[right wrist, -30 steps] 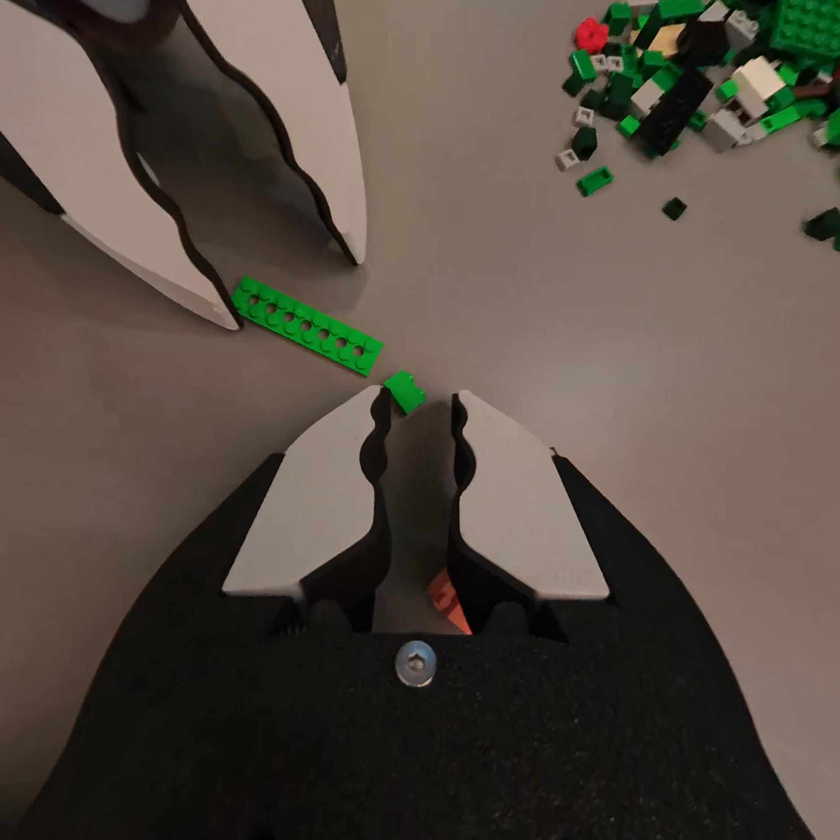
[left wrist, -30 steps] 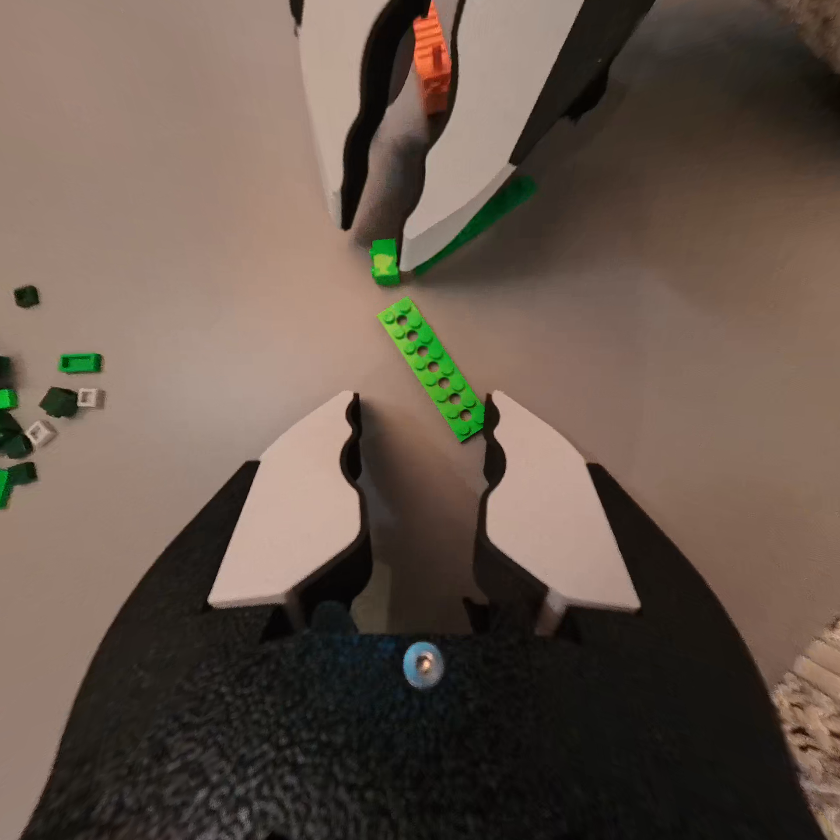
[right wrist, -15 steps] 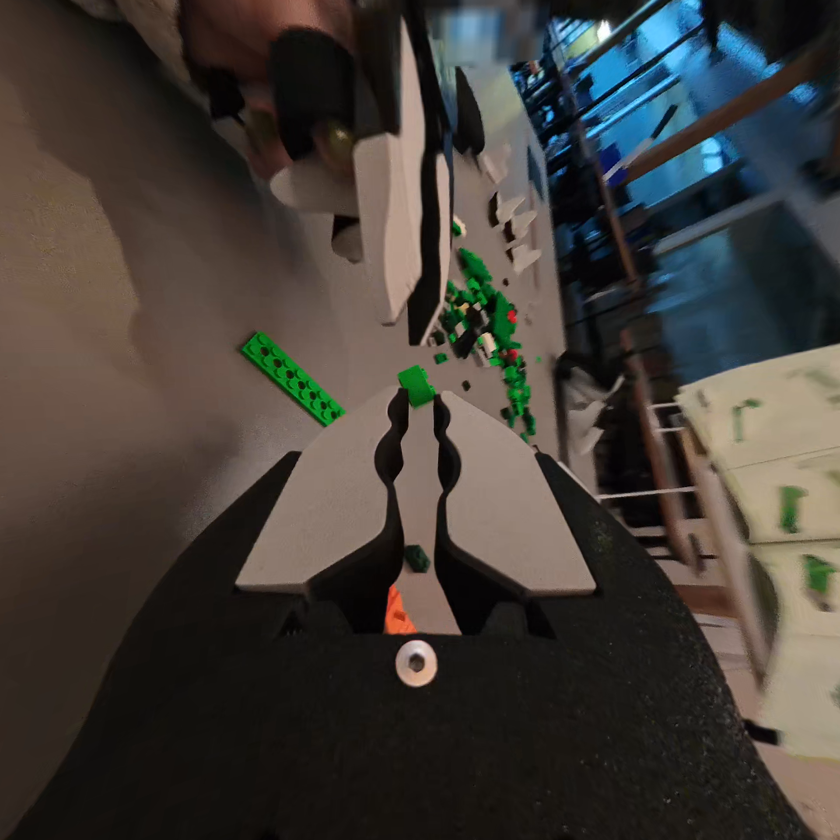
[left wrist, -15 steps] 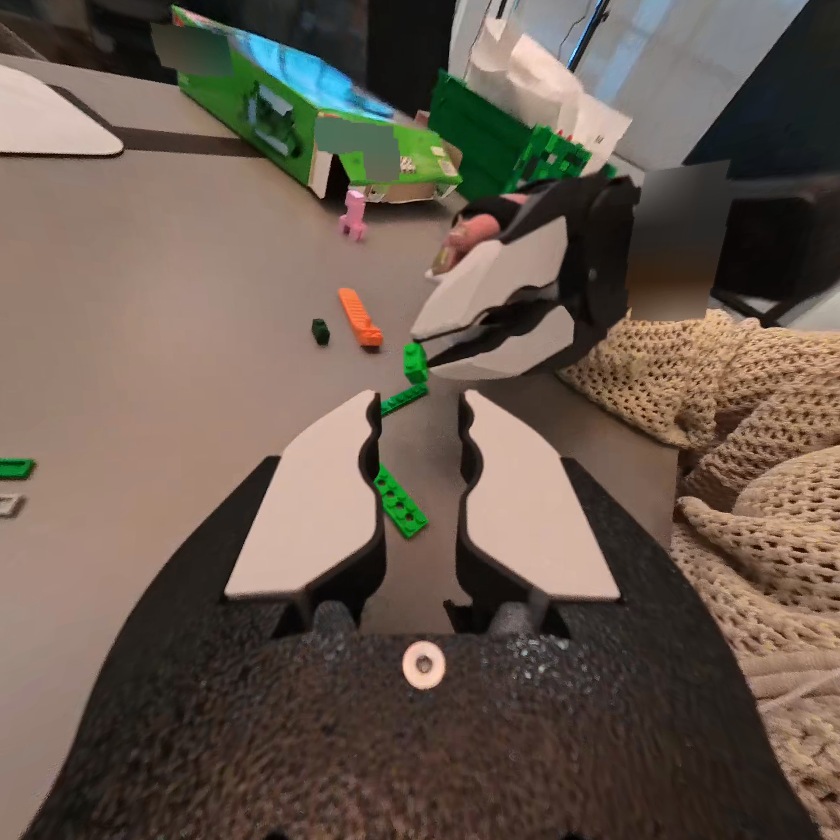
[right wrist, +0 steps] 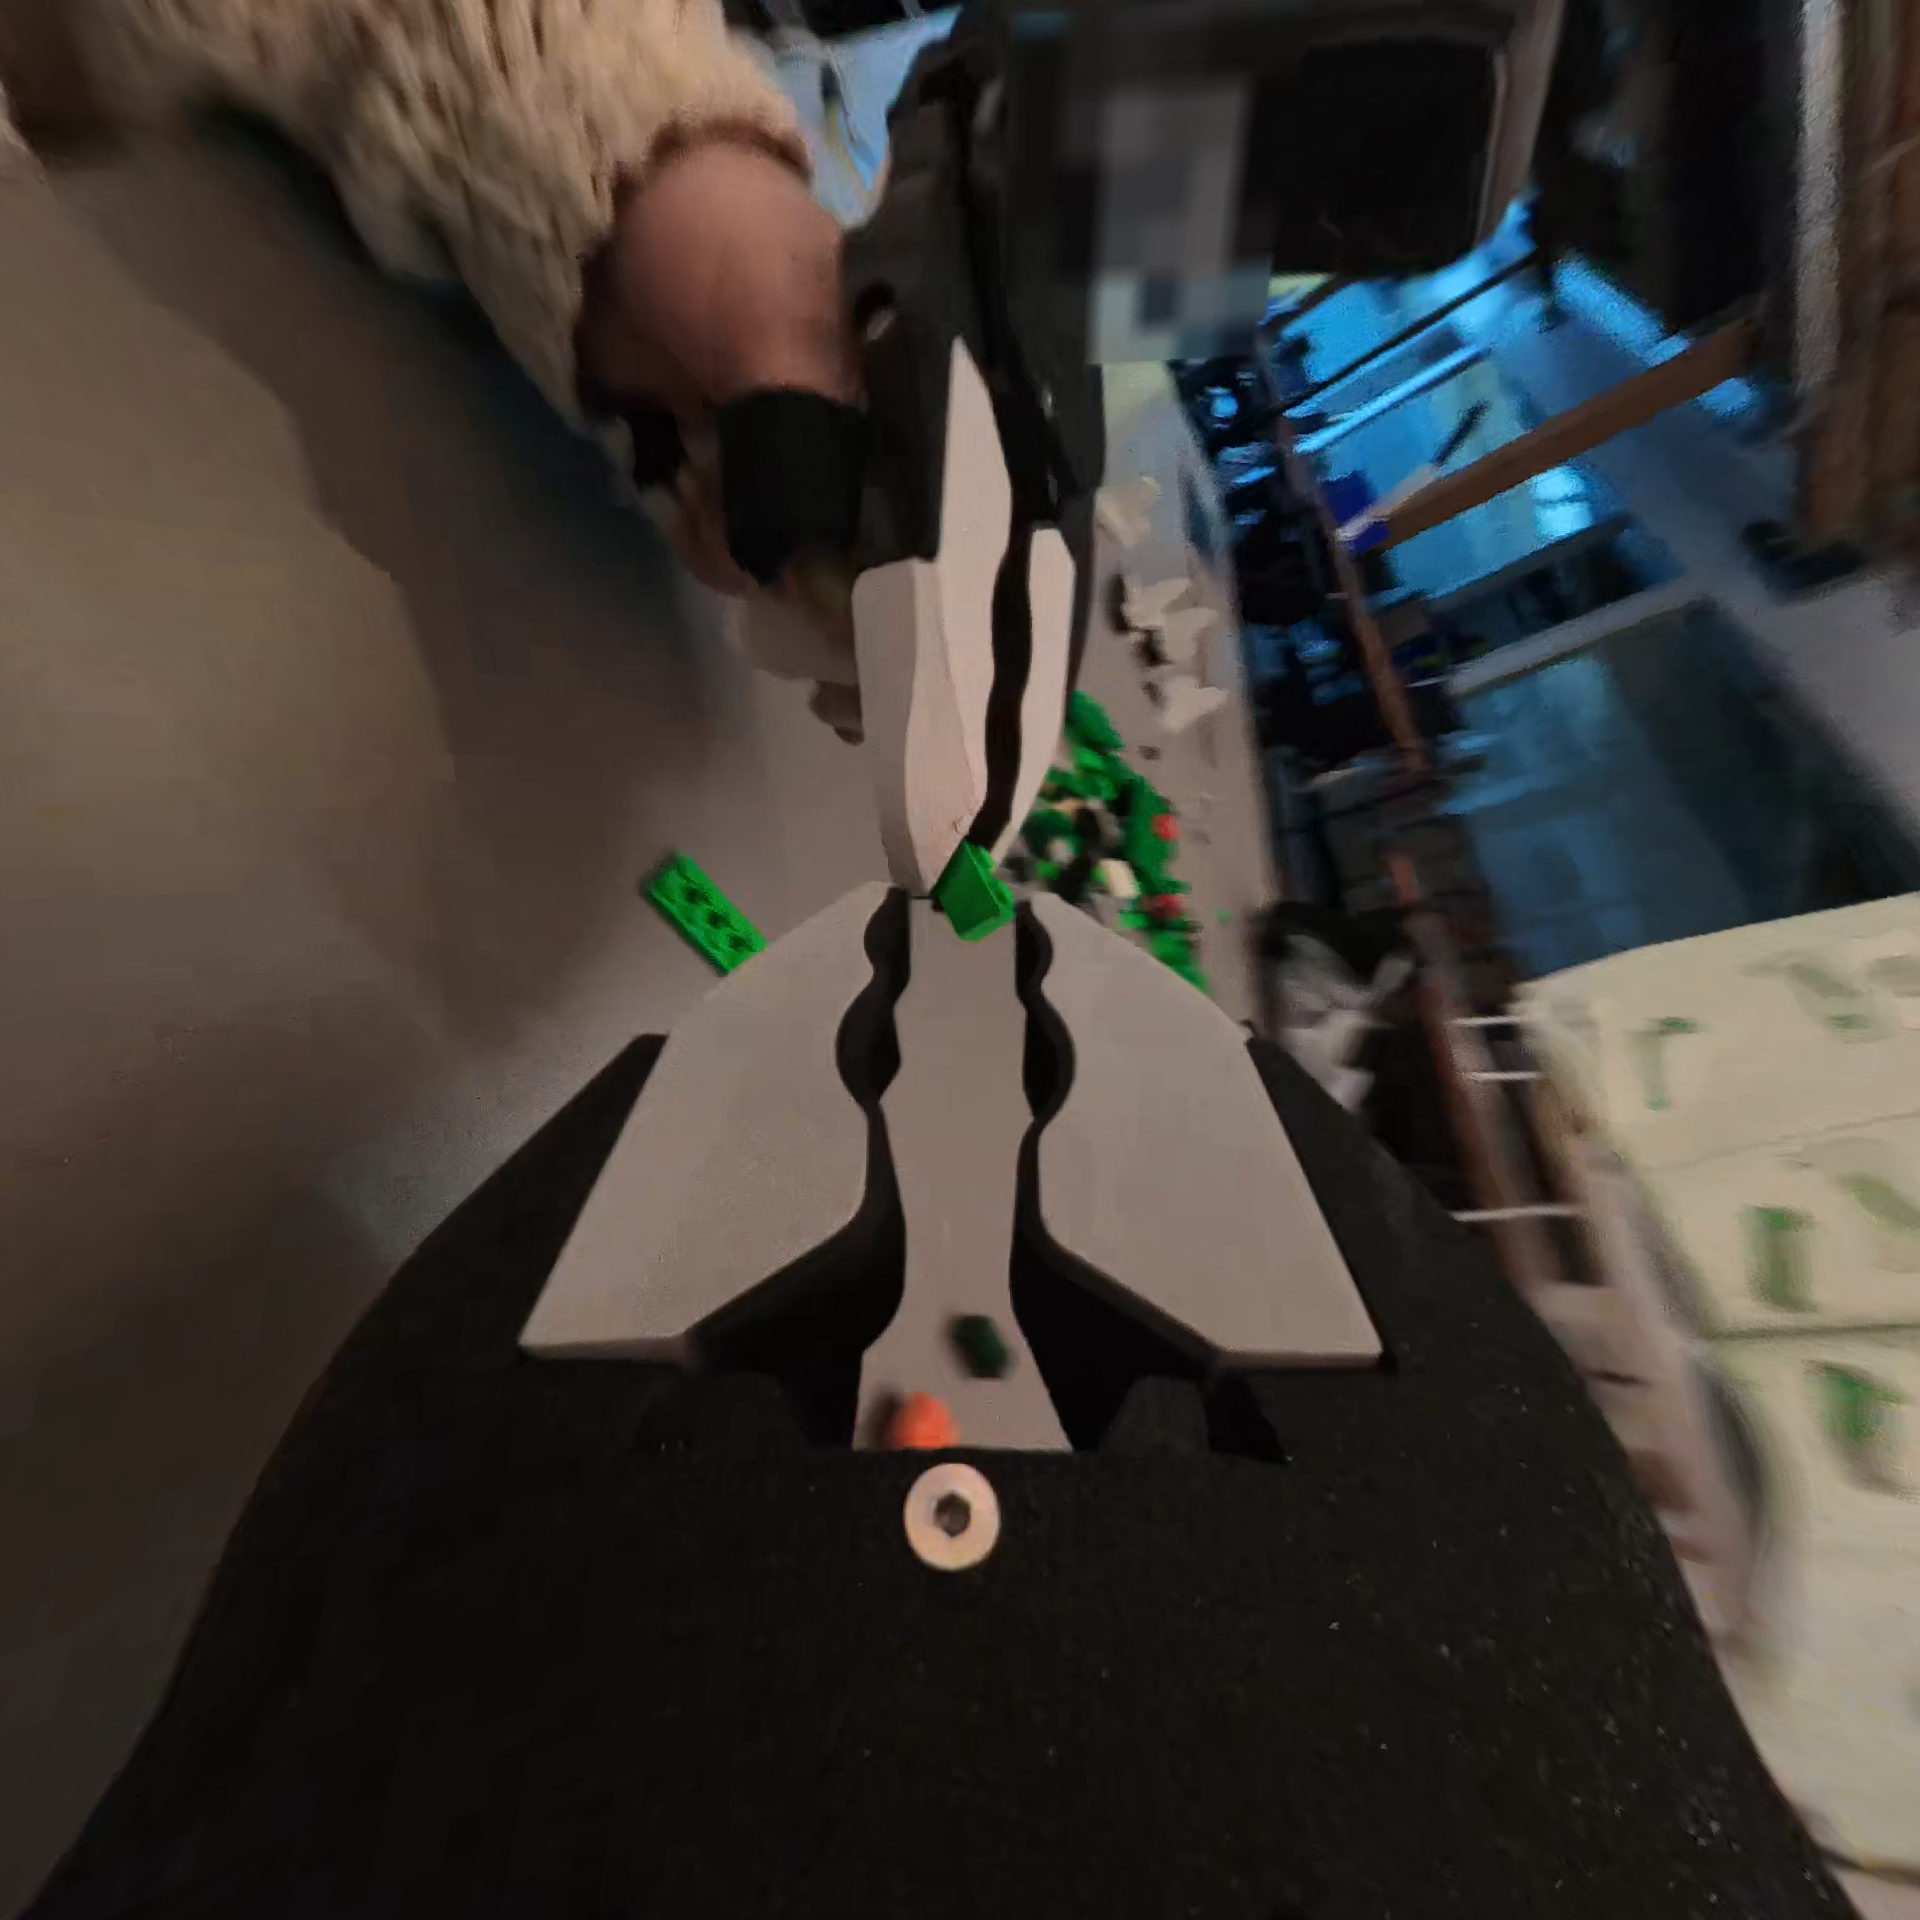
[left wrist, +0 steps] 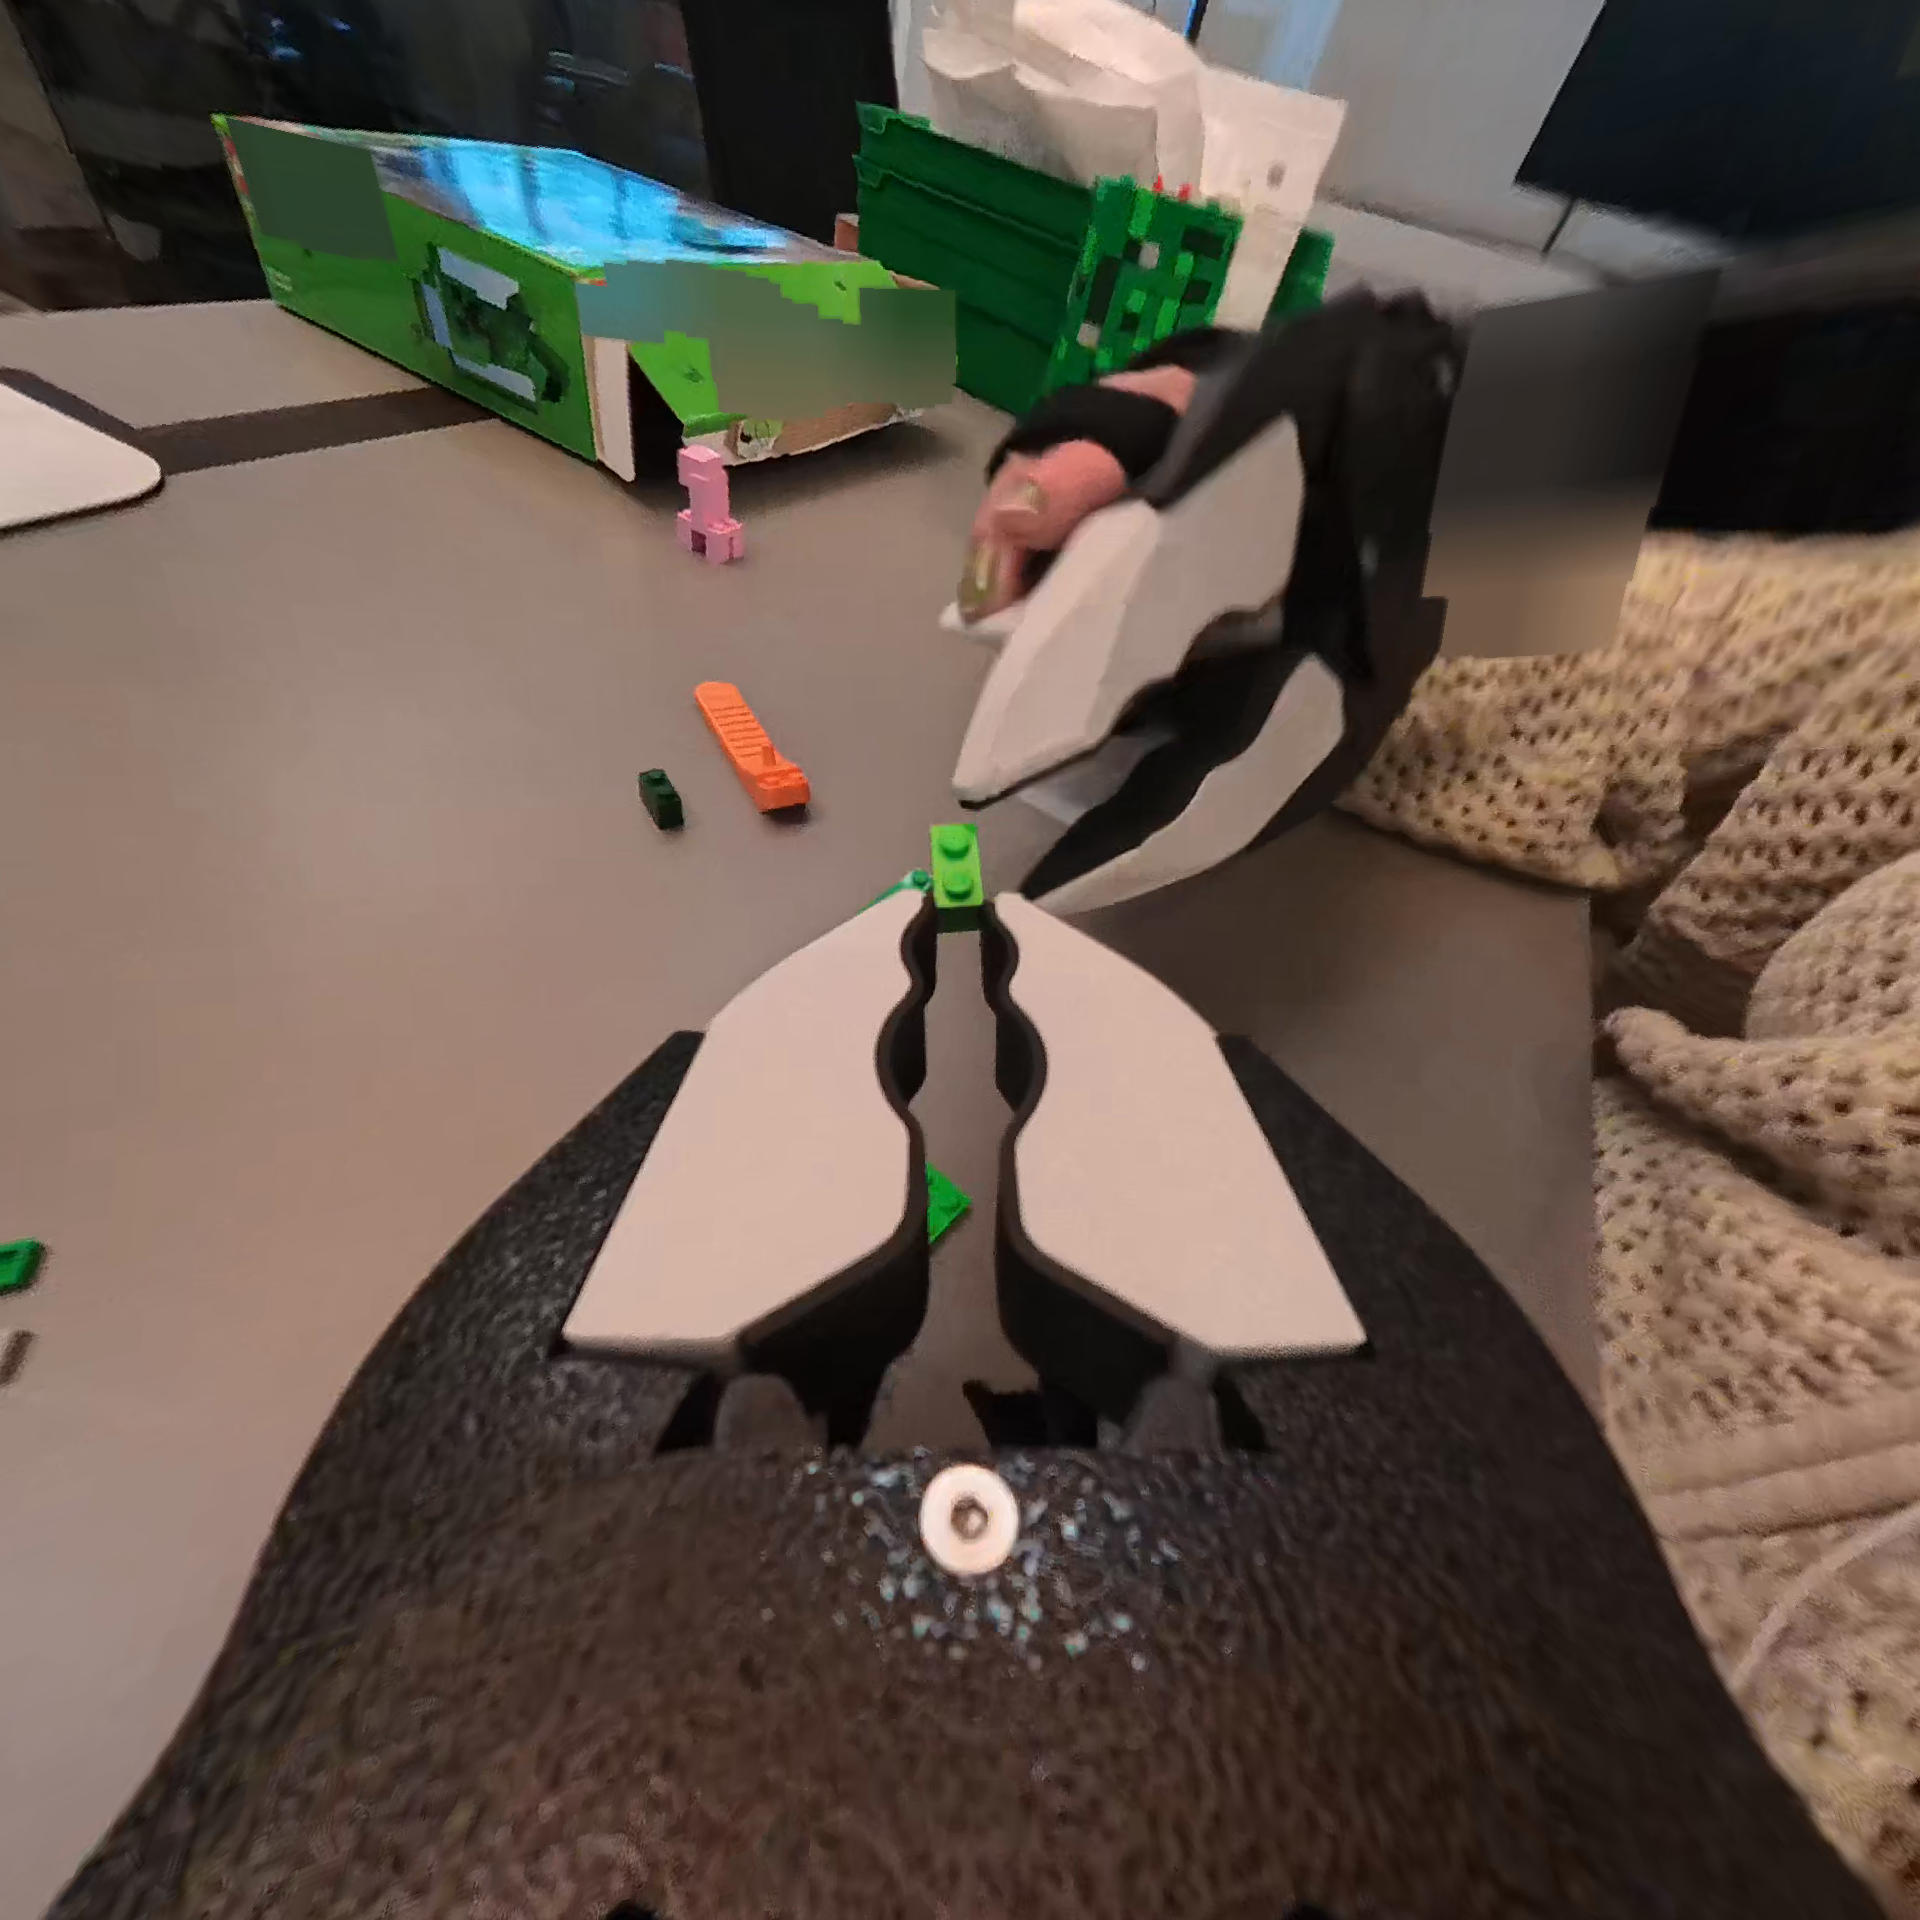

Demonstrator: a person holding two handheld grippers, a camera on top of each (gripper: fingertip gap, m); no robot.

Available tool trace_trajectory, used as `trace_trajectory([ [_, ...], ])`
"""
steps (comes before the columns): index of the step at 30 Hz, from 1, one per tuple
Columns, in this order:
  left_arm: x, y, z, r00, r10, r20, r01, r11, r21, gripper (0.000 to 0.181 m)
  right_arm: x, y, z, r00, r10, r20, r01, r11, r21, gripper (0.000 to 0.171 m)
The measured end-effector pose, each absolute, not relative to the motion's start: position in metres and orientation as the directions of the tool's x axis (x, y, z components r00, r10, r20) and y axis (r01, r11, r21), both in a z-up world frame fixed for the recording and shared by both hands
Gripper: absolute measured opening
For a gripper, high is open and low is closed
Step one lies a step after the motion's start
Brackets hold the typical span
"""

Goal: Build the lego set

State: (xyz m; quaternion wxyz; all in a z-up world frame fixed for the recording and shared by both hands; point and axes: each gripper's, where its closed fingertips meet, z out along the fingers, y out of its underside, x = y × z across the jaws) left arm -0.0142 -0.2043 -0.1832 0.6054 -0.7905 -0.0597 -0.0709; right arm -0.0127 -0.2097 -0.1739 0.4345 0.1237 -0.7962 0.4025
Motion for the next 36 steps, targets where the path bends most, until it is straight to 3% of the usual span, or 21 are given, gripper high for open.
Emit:
trace_trajectory([
  [2,-0.012,-0.206,-0.188,0.998,-0.008,0.066,0.060,-0.317,-0.947,0.007,-0.008,-0.210,-0.176,-0.752,0.183,0.633,-0.435,0.584,-0.686,0.024],
  [4,-0.010,-0.207,-0.194,0.997,-0.030,-0.078,-0.083,-0.371,-0.925,0.007,-0.006,-0.210,-0.181,-0.838,0.185,0.513,-0.334,0.569,-0.752,0.024],
  [11,0.002,-0.203,-0.209,0.959,-0.112,-0.261,-0.283,-0.461,-0.841,0.008,0.001,-0.209,-0.207,-0.924,0.120,0.363,-0.206,0.642,-0.738,0.009],
  [14,-0.006,-0.202,-0.213,0.982,-0.010,-0.187,-0.166,-0.509,-0.845,0.010,-0.009,-0.204,-0.209,-0.924,0.205,0.324,-0.127,0.632,-0.764,0.008],
  [15,-0.013,-0.205,-0.216,0.985,0.062,-0.160,-0.101,-0.544,-0.833,0.026,-0.018,-0.199,-0.210,-0.908,0.268,0.321,-0.084,0.635,-0.768,0.008],
  [20,-0.025,-0.221,-0.250,0.957,0.233,-0.170,0.064,-0.744,-0.665,0.046,-0.041,-0.186,-0.212,-0.810,0.497,0.312,0.039,0.576,-0.816,0.008],
  [28,-0.030,-0.219,-0.255,0.935,0.349,-0.068,0.251,-0.783,-0.570,0.044,-0.040,-0.188,-0.217,-0.747,0.581,0.322,0.081,0.560,-0.824,0.008],
  [32,-0.027,-0.219,-0.256,0.939,0.344,-0.014,0.283,-0.793,-0.539,0.032,-0.038,-0.186,-0.220,-0.744,0.605,0.283,0.115,0.534,-0.838,0.008],
  [33,-0.028,-0.221,-0.256,0.941,0.339,-0.021,0.275,-0.799,-0.535,0.020,-0.039,-0.184,-0.220,-0.737,0.613,0.284,0.122,0.535,-0.836,0.008],
  [36,-0.028,-0.221,-0.256,0.952,0.304,-0.026,0.237,-0.792,-0.563,0.017,-0.039,-0.177,-0.215,-0.723,0.635,0.272,0.139,0.520,-0.843,0.008],
])
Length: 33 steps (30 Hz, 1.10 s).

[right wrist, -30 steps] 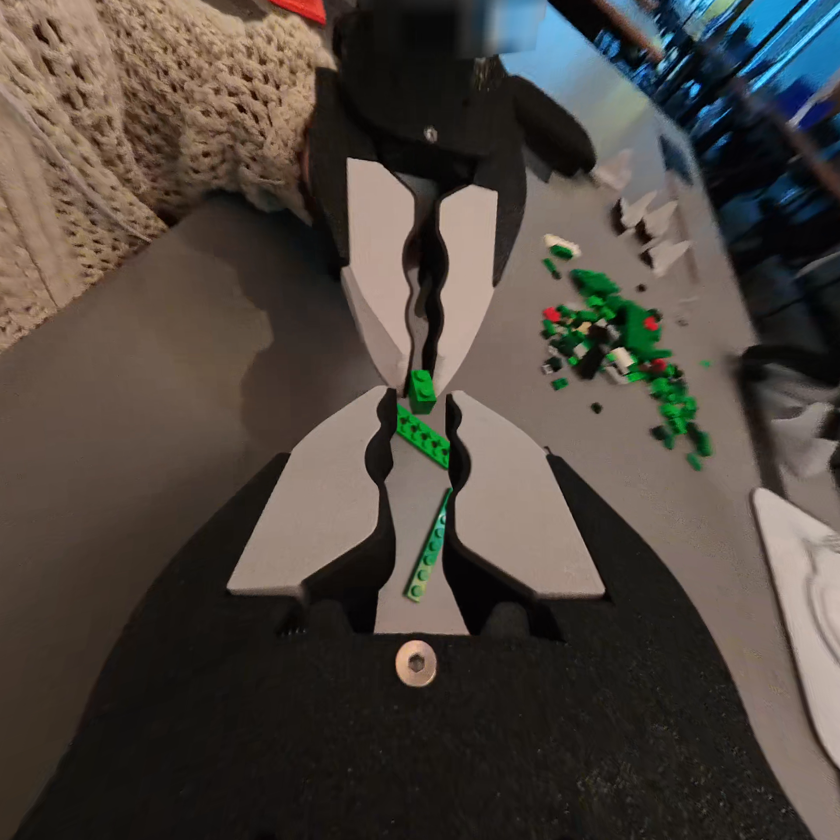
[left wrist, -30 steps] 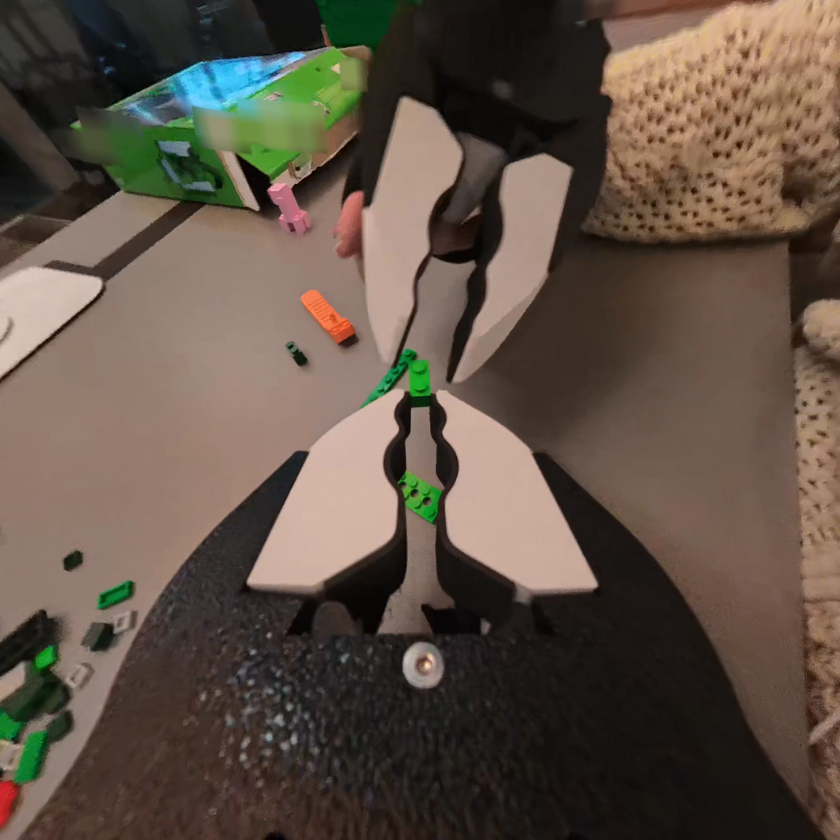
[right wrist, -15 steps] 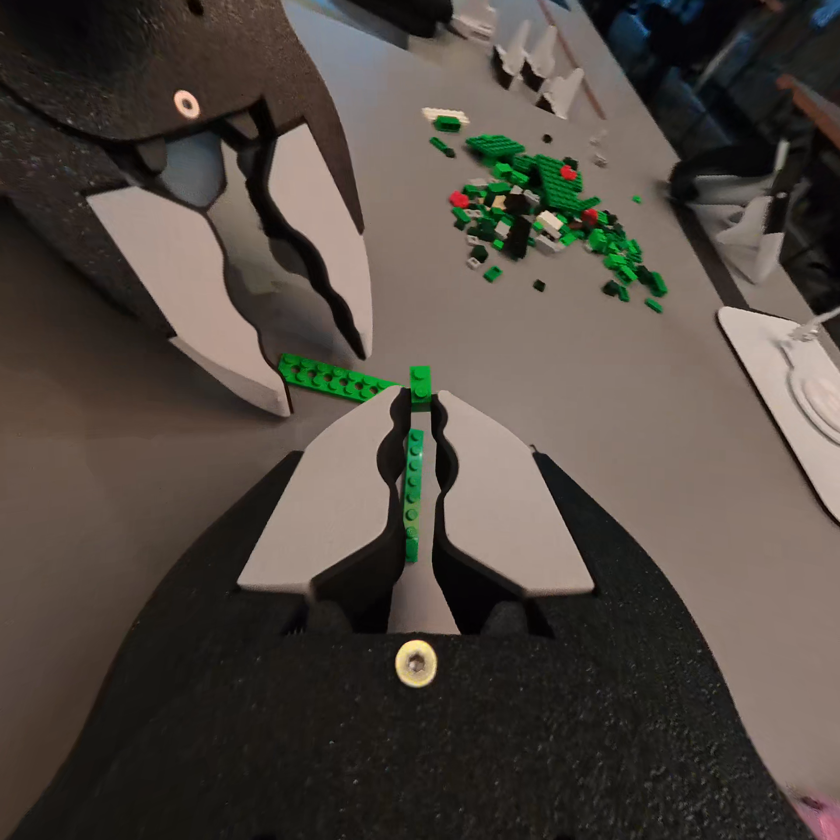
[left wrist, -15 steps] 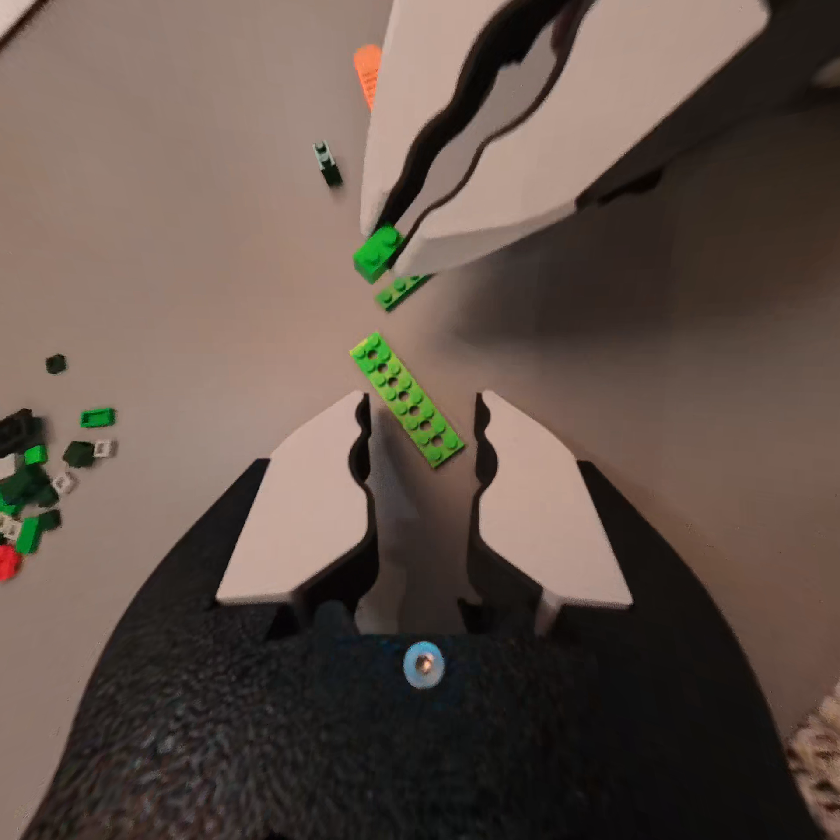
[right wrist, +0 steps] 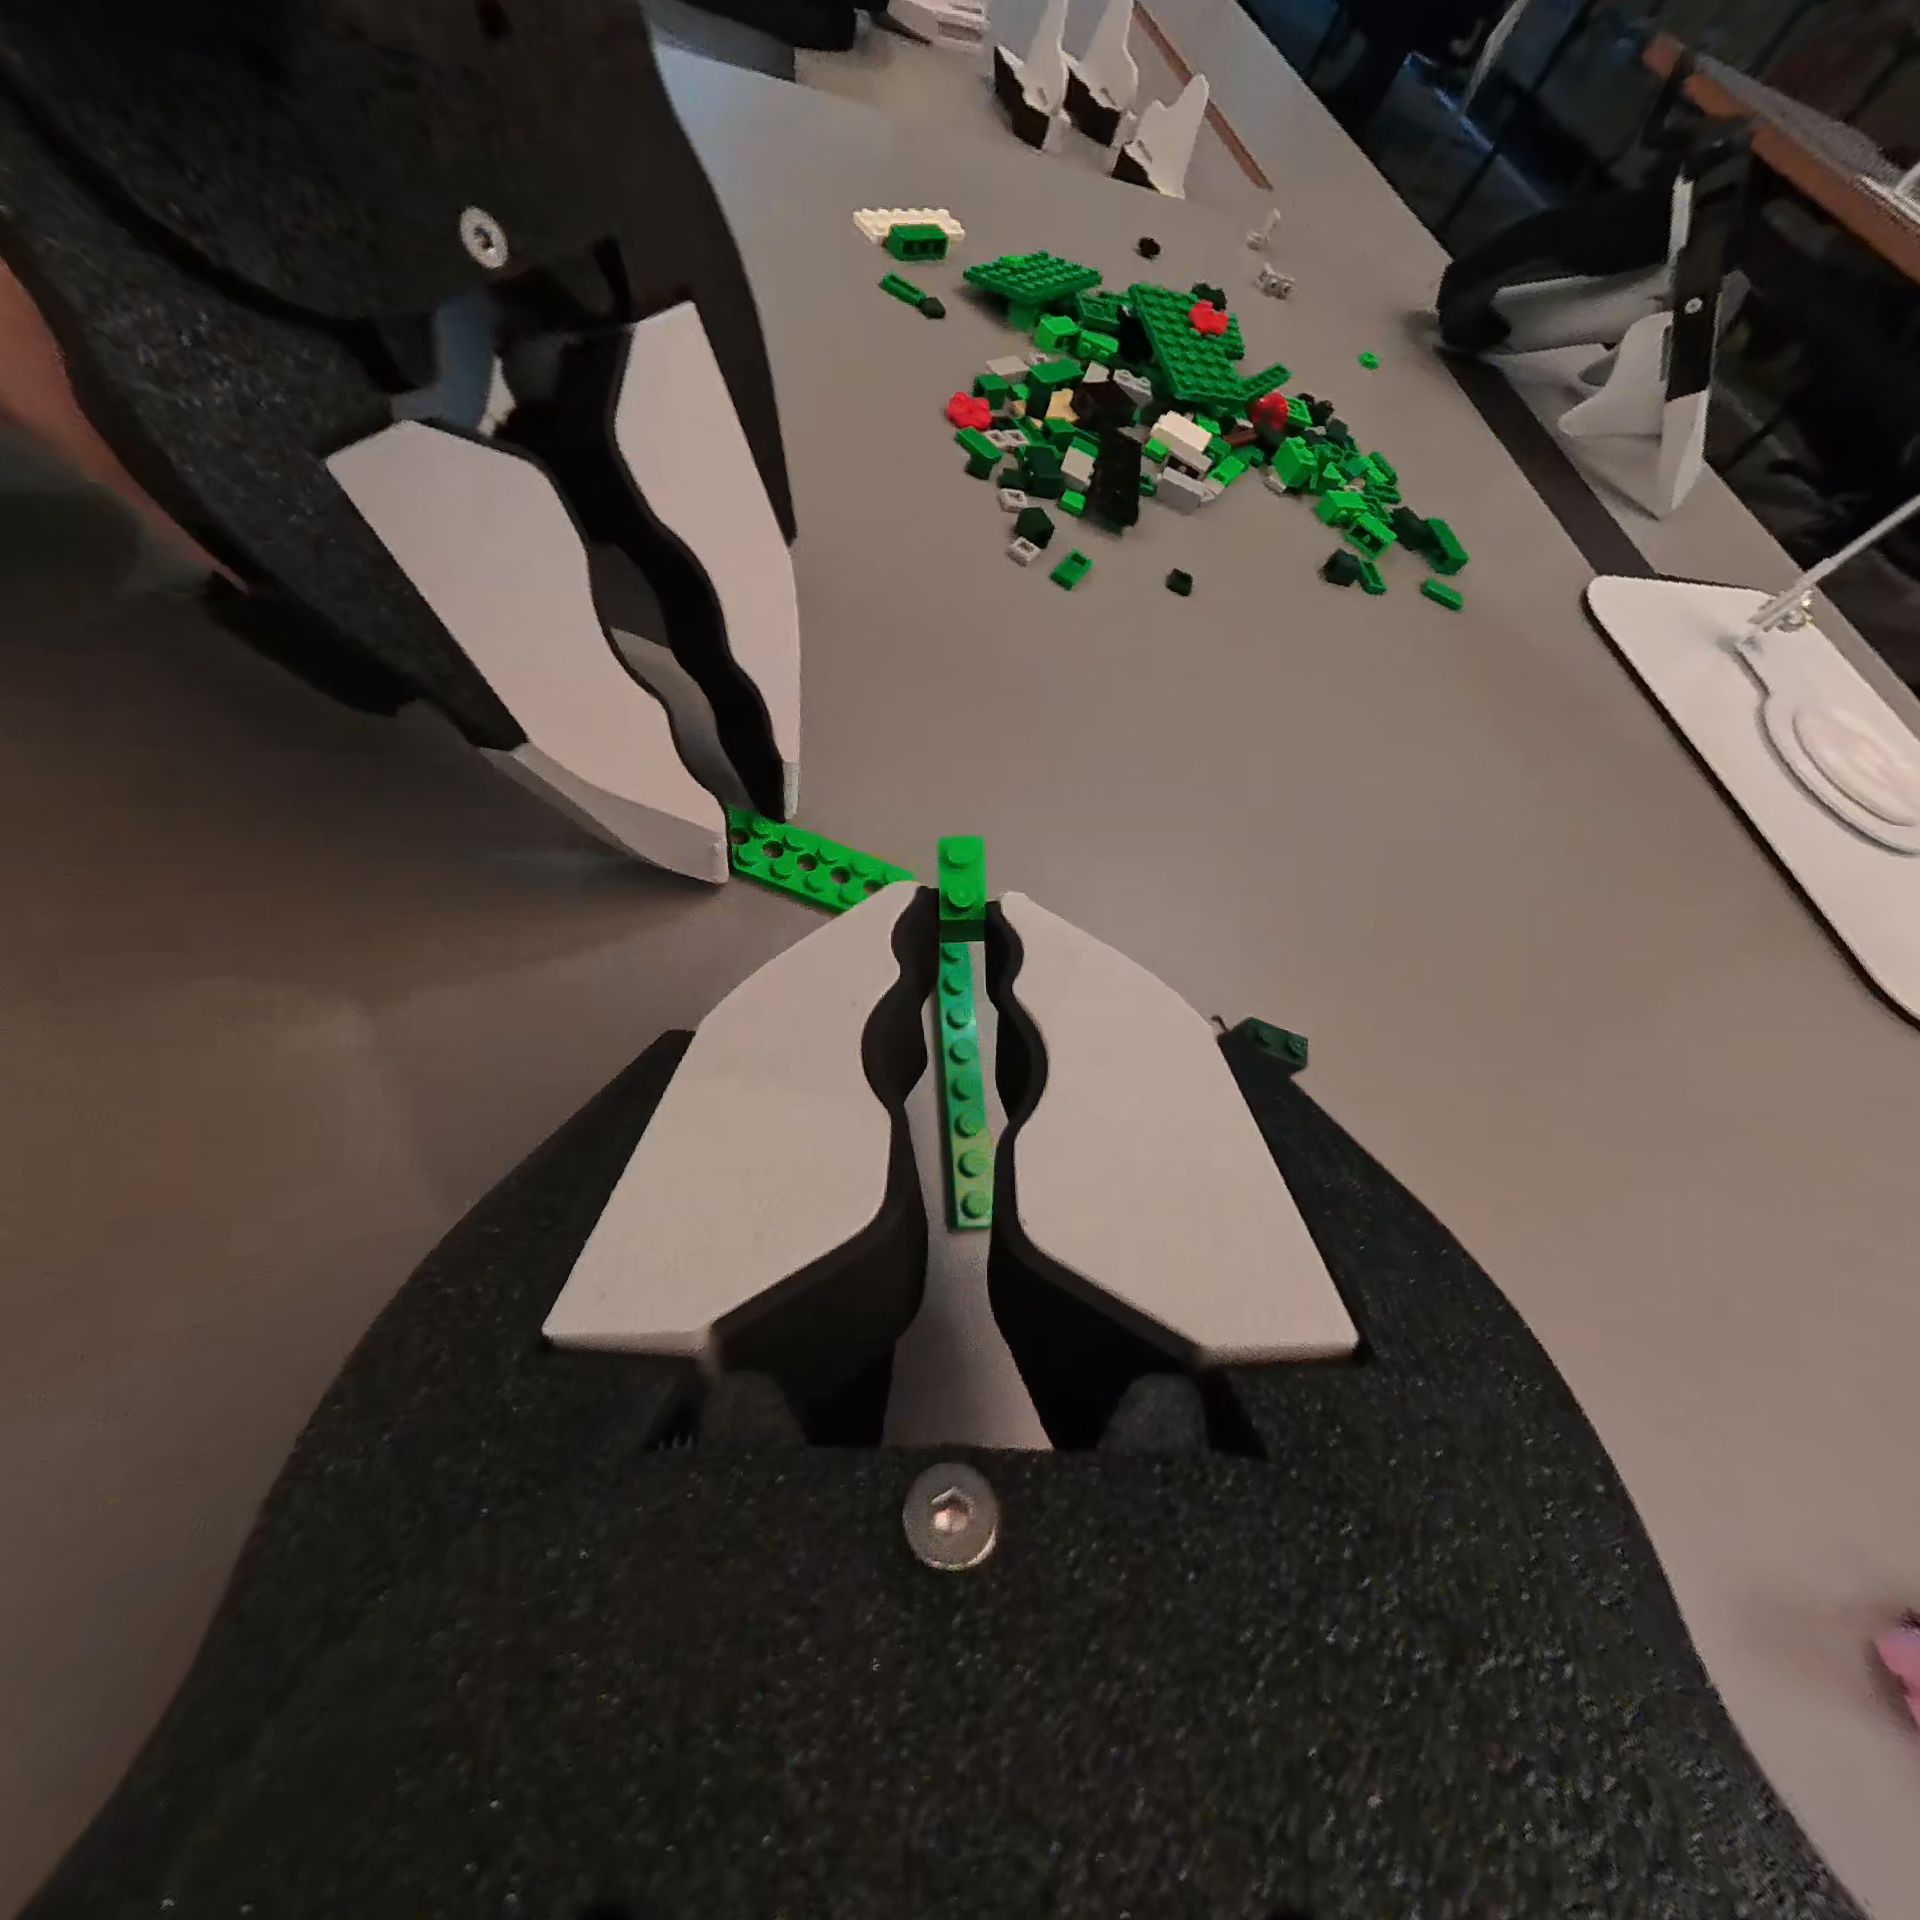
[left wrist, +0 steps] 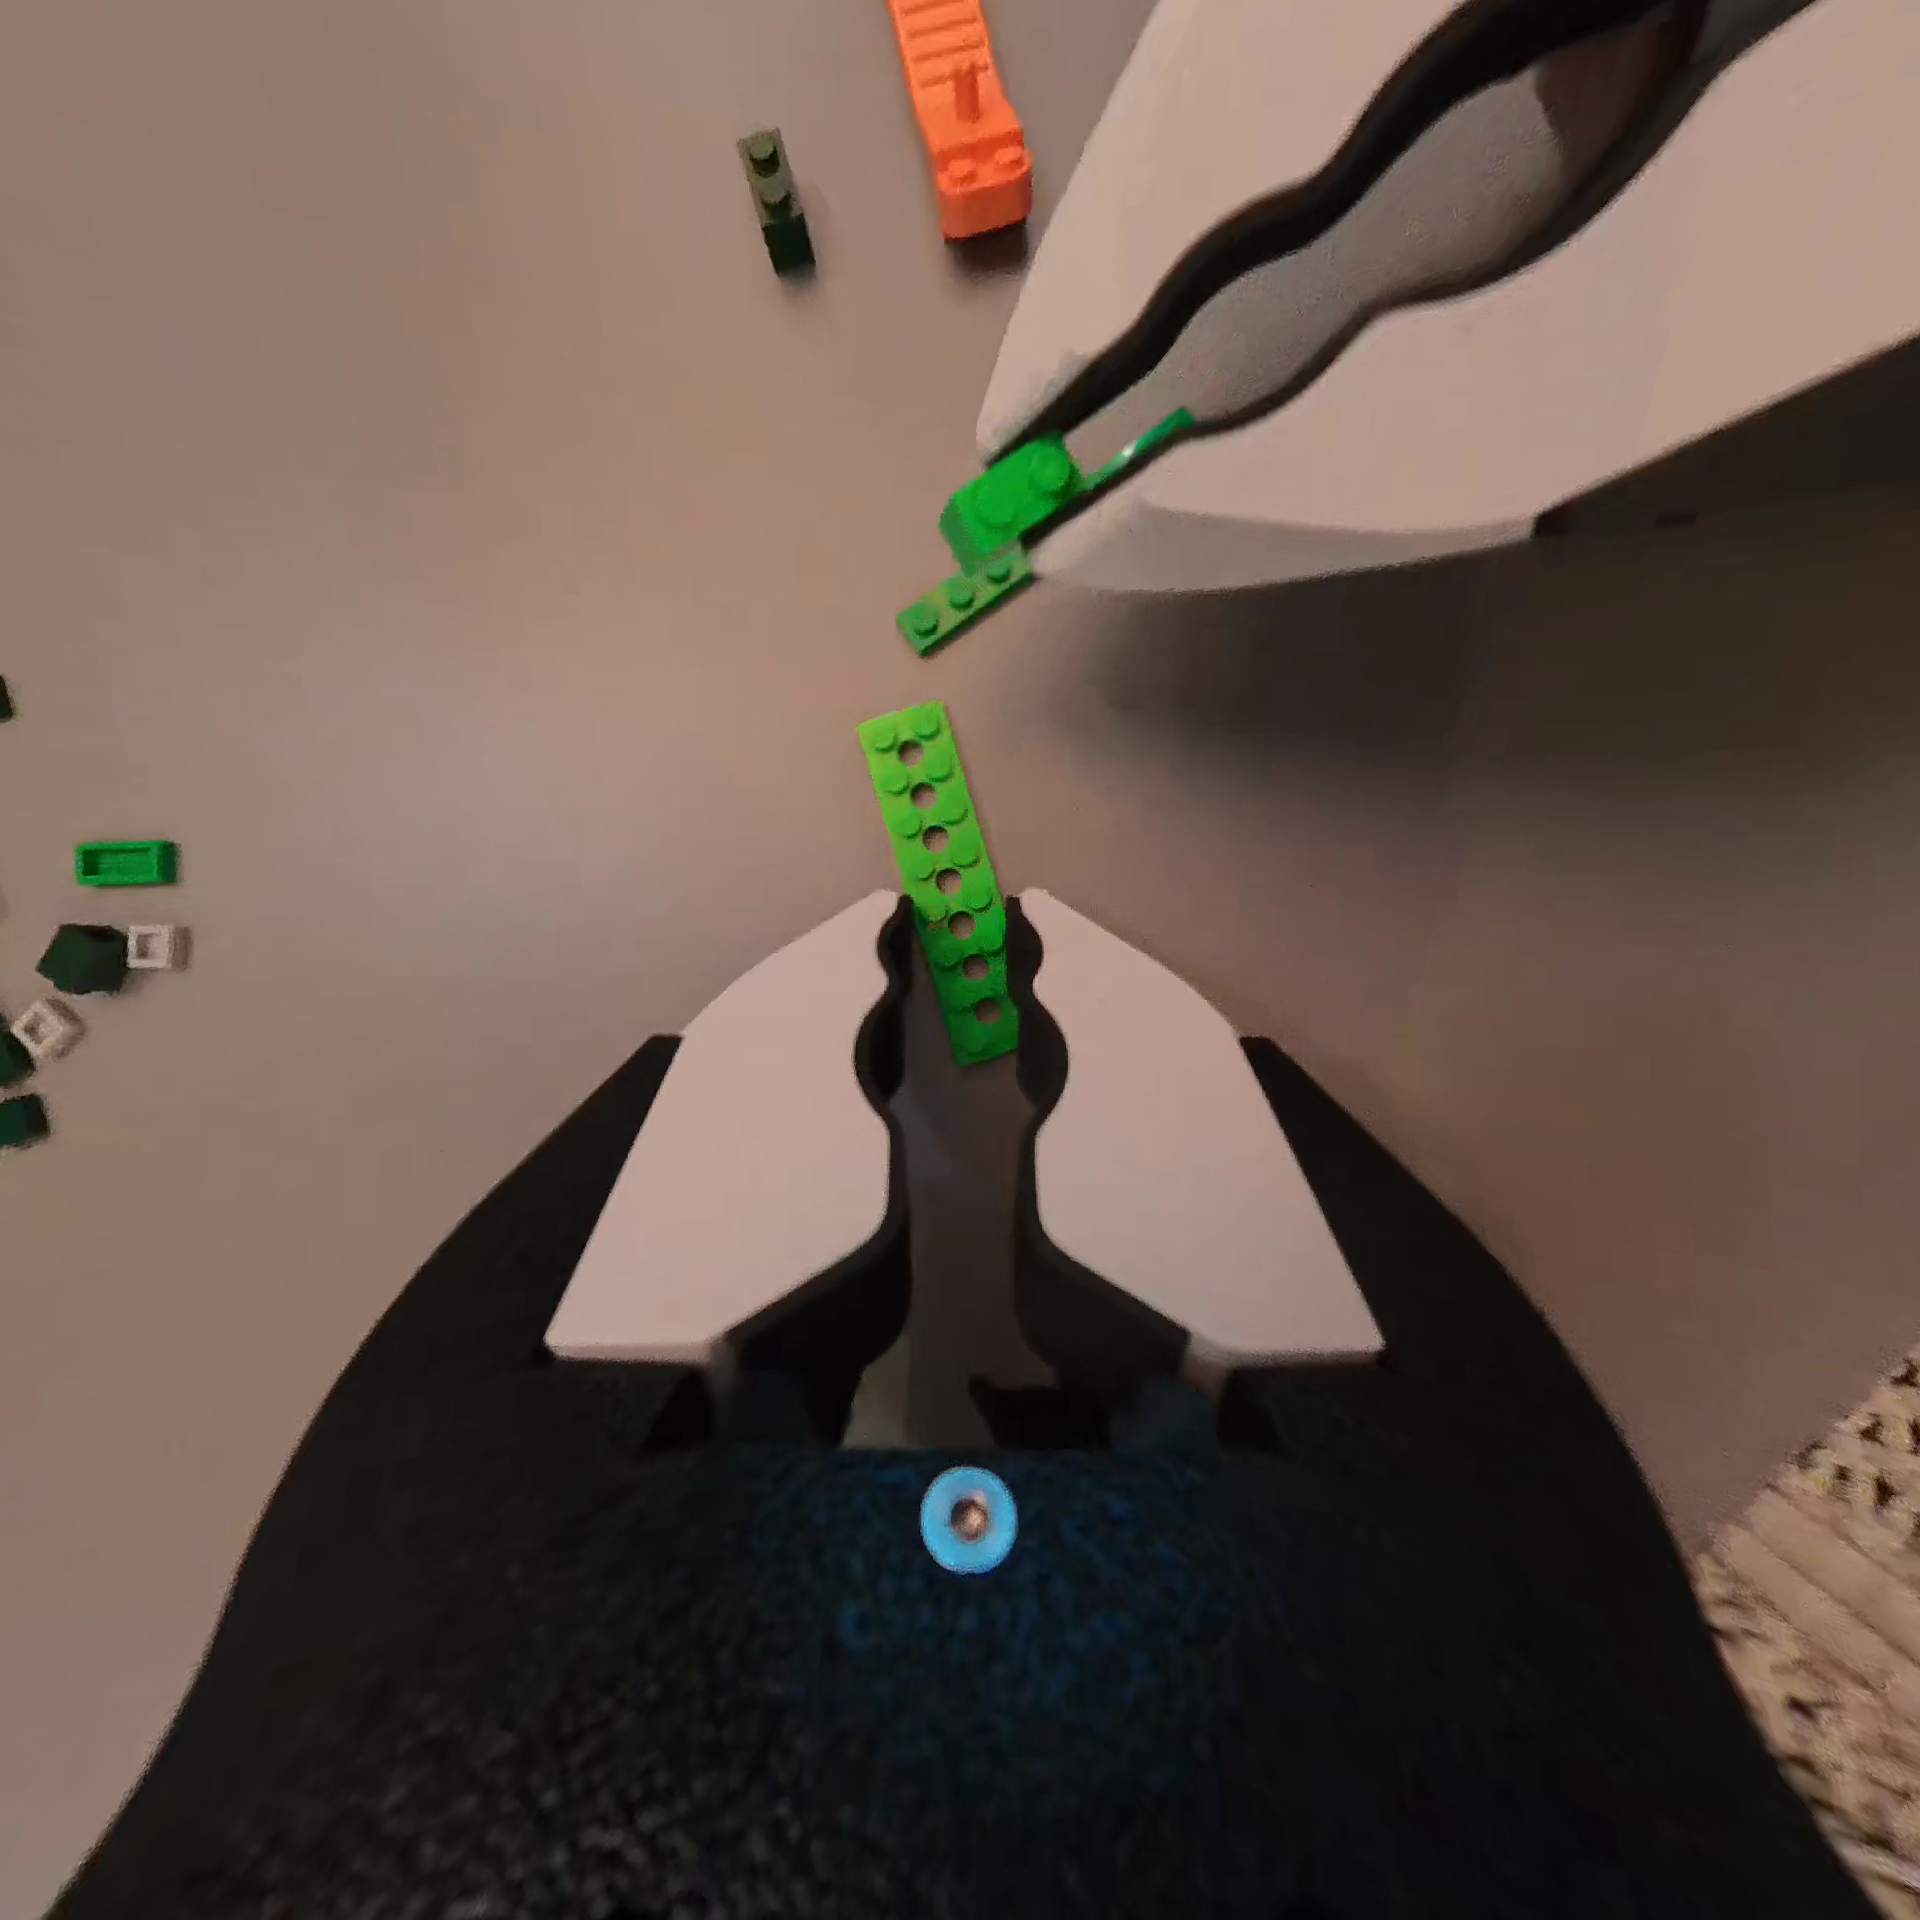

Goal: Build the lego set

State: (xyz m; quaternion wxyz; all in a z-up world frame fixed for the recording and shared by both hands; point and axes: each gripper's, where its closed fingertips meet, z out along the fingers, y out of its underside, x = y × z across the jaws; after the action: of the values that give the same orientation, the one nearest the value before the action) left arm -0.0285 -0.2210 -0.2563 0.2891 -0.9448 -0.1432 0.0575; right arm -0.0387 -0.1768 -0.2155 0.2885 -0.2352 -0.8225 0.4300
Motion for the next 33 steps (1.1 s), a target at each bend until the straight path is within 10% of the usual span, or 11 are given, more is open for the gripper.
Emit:
trace_trajectory([
  [19,-0.028,-0.212,-0.196,0.935,0.271,-0.227,-0.065,-0.500,-0.863,0.015,-0.003,-0.162,-0.246,-0.776,0.576,0.258,0.258,0.662,-0.703,0.021],
  [25,-0.019,-0.204,-0.187,0.925,0.241,-0.295,-0.166,-0.444,-0.881,0.015,-0.010,-0.178,-0.186,-0.730,0.681,-0.061,0.315,0.256,-0.914,0.026],
  [33,-0.004,-0.193,-0.186,0.916,0.174,-0.360,-0.259,-0.429,-0.866,0.016,-0.010,-0.190,-0.173,-0.747,0.604,-0.279,0.407,0.084,-0.909,0.007],
])
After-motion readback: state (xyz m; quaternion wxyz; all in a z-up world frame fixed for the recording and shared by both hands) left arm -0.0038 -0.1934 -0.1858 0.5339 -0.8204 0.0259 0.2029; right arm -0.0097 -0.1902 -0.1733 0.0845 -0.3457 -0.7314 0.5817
